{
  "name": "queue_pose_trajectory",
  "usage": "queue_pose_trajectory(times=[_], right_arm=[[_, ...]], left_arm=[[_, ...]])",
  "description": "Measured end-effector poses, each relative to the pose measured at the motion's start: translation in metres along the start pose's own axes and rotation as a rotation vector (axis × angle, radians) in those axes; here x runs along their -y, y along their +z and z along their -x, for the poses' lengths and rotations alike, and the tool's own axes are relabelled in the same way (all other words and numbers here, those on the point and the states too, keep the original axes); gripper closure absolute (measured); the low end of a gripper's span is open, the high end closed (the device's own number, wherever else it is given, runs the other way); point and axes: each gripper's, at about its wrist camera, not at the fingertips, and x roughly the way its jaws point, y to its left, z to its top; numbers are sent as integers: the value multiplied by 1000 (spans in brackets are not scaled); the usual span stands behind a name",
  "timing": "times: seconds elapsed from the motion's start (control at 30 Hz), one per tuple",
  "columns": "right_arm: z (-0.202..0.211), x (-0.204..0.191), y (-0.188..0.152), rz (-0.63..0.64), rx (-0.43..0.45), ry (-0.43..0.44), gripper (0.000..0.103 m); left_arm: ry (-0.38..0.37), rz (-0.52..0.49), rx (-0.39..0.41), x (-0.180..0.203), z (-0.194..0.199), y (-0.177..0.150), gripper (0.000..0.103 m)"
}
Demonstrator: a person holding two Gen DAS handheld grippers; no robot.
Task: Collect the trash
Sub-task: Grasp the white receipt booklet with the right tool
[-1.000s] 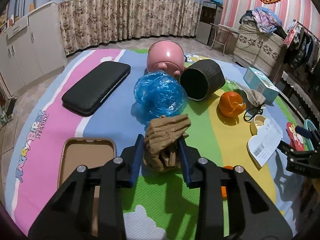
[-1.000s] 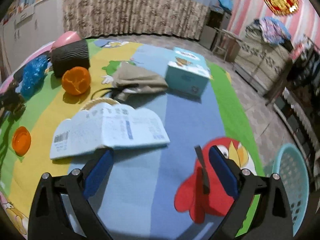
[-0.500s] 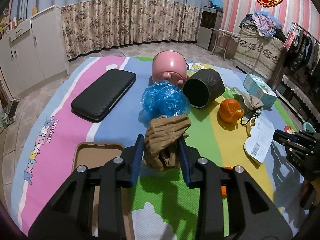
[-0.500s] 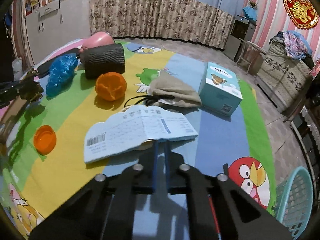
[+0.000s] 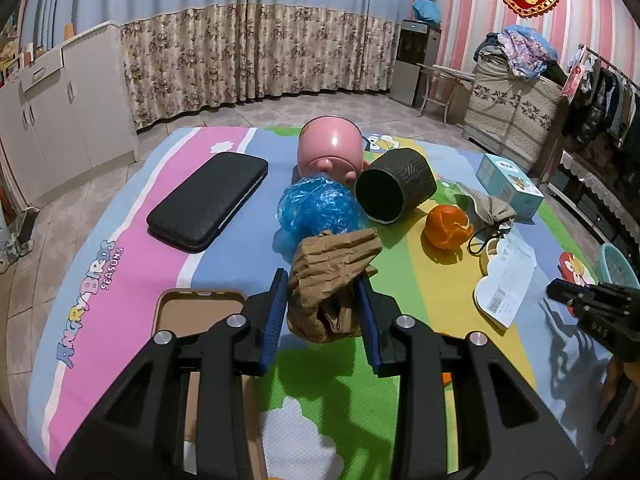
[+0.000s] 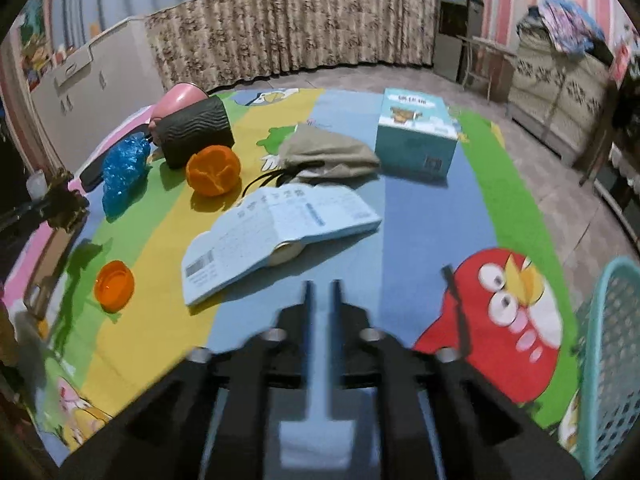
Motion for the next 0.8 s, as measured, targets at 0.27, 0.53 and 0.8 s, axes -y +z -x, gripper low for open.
queue_pose_trajectory(times=[0.27, 0.53, 0.8], right_arm=[[-2, -27, 9, -143, 52, -74, 23], [-31, -53, 35, -276, 0, -202, 21], [-57, -57, 36, -320, -82, -268, 23]], left_arm=[[2, 22, 12, -19, 6, -5, 70], [6, 41, 21, -37, 8, -7, 70], [-2, 56, 11, -42, -2, -5, 70]])
